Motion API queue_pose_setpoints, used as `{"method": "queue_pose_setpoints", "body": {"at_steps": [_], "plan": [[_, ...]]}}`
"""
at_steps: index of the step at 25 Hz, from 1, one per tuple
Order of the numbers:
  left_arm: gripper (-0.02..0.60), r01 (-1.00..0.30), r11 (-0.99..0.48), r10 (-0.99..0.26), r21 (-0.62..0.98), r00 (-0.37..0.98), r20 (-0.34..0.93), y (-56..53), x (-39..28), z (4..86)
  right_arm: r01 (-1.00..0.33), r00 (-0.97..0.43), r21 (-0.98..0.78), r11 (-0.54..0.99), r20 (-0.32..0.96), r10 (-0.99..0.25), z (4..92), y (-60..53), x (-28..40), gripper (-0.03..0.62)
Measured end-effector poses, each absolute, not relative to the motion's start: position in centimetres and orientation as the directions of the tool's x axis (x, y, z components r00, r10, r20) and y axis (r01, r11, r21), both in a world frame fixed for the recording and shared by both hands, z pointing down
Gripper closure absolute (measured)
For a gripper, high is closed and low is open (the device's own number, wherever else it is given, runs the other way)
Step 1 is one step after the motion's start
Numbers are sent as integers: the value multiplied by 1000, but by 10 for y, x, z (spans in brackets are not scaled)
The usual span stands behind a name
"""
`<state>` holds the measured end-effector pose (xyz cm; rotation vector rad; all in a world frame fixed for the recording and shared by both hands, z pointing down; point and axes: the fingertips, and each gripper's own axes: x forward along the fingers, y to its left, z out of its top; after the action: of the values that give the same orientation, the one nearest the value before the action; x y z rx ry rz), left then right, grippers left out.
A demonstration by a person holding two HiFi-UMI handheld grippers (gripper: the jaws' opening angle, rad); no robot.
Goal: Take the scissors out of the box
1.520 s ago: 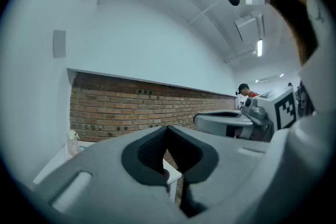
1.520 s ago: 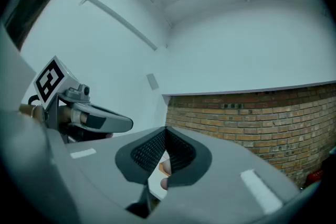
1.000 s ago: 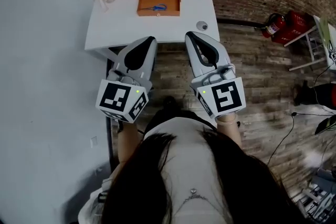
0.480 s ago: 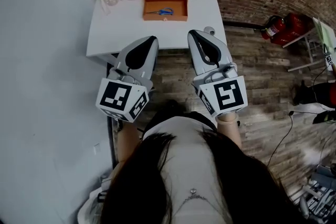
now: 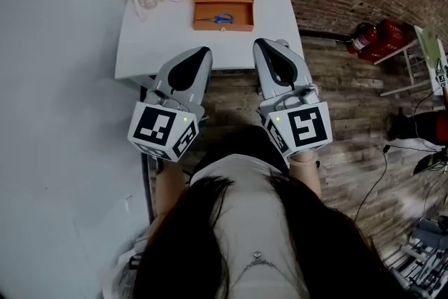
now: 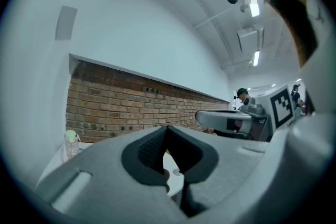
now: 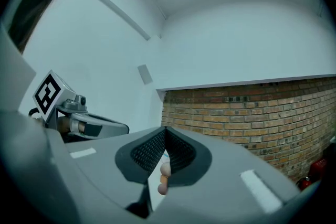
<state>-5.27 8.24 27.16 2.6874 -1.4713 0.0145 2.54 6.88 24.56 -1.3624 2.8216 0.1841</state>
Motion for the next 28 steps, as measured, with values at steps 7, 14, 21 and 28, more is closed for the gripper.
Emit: {"method": "queue_pose_setpoints", "body": {"at_steps": [7,14,21,28], "plan": [[581,-841,-537,-841,70,540,39,71,-57,273,-782,-620,116,612,-53,-783,247,58,20,586],[581,-843,-534,-843,69,537,41,53,-61,275,-776,-628,112,620,-48,-777,248,38,16,586],[581,-851,-521,-850,59,524,52,27,-67,276,-750,-655,135,648,-10,-756,258,10,7,586],[581,-864,-501,-862,53,503,58,-11,-73,276,-713,-690,145,686,28,-723,267,-27,-2,586]]}}
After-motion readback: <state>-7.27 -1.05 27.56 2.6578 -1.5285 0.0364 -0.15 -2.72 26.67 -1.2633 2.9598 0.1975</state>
